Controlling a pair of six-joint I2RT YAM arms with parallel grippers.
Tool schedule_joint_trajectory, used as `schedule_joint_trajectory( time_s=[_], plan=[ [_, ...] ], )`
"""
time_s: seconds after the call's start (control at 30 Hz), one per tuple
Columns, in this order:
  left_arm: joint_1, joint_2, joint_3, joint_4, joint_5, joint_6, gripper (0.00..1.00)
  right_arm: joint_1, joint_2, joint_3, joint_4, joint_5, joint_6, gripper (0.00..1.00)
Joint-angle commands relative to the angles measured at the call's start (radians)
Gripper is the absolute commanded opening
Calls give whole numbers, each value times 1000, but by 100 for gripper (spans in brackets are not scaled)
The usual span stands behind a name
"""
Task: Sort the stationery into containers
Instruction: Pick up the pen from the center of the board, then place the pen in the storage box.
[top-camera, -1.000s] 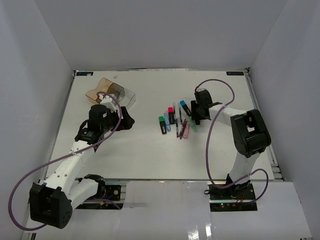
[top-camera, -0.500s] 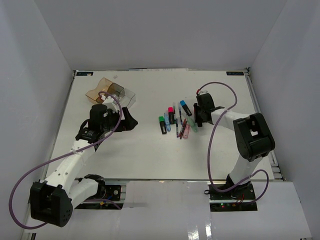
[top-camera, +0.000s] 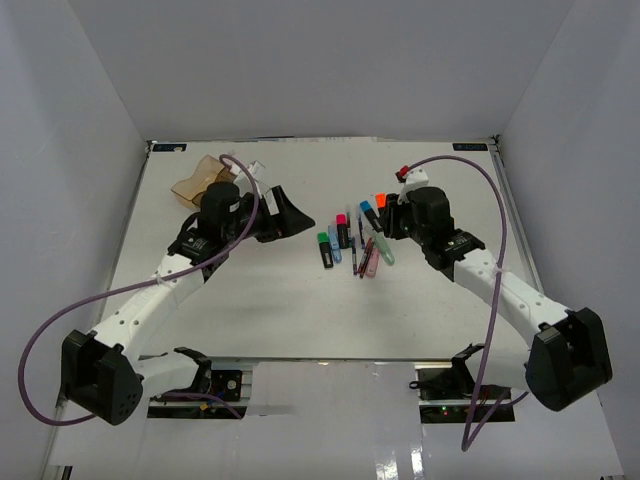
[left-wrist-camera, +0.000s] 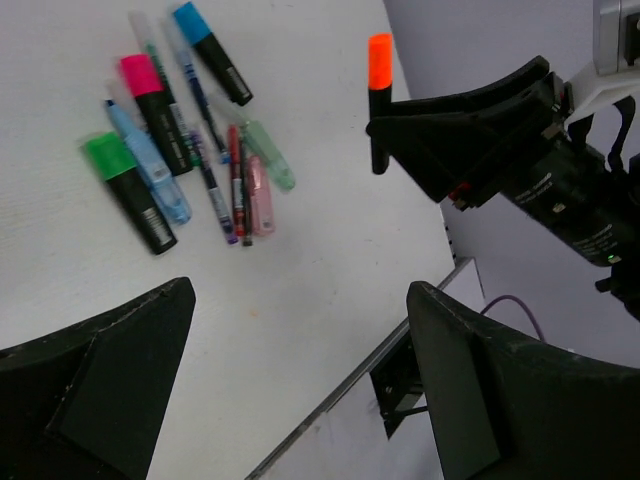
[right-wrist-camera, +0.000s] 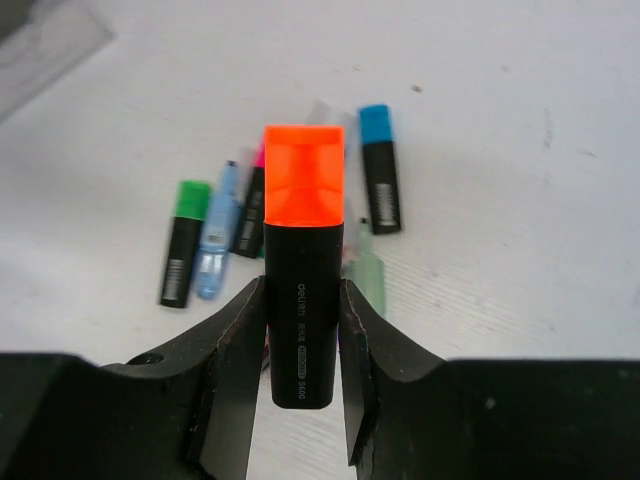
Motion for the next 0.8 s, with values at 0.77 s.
schedule_joint_trajectory(
  time_s=[0.77],
  plan=[
    [-269, 392, 282, 321, -261, -138, 70, 106, -151, -116, 284, -233, 142, 20]
  ],
)
